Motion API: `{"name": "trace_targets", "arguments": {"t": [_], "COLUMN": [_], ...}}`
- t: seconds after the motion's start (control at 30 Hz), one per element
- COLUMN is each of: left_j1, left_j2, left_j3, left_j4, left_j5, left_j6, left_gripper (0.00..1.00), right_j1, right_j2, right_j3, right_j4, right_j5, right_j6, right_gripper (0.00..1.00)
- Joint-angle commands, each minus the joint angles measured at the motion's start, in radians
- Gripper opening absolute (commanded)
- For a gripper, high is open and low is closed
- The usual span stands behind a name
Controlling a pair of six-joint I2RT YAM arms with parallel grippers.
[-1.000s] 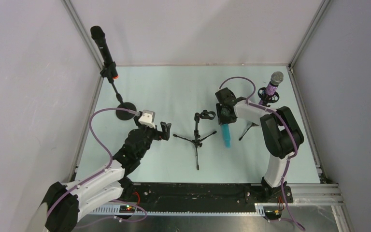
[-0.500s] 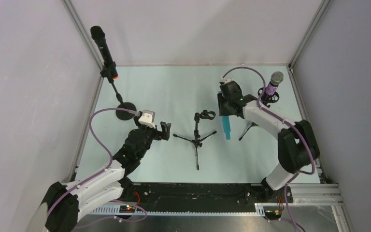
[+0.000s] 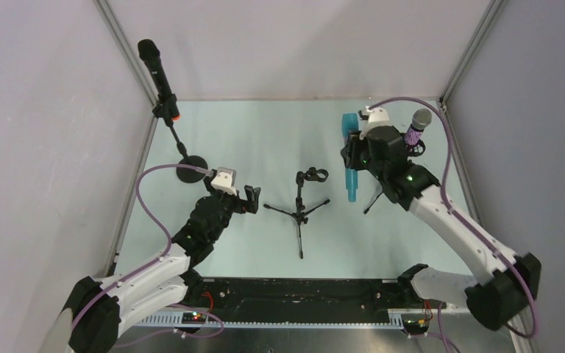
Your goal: Attach the microphones to the stand
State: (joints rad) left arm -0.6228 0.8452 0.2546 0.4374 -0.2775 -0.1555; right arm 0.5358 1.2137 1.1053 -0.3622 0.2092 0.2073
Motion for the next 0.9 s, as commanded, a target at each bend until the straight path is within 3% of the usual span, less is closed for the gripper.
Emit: {"name": "trace_targets", "arguments": {"t": [0.0,0.33,0.67,0.87], "left_j1": [-0.007,-0.008,-0.007,-0.007], "left_j2": [-0.007,-0.021,-0.084,-0.121], "left_j3": [0.036,0.034,0.049,0.158], "left_j4": [0.017,0.014,-0.011,-0.120], "left_j5": [-0.015,-0.037,-0.054,-0.013], "left_j6": [0.022,0.012,-0.013,-0.052], "left_gripper": [1.00,1.00,1.00,1.00], "right_j1": [0.009,0.007,0.006,0.006], "right_j2": [-0.178,-0.545,-0.646,-0.656], "right_j3": [-0.090,-0.348,-0.413,-0.413], "right_j4": [0.143,0.440,0.531,0.588], "right_j5": [-0.014,-0.106,-0.270,-0.337], "right_j6": [-0.028,-0.066,-0.113,-0.095], "right_gripper": [0.00,0.00,0.00,0.00]}}
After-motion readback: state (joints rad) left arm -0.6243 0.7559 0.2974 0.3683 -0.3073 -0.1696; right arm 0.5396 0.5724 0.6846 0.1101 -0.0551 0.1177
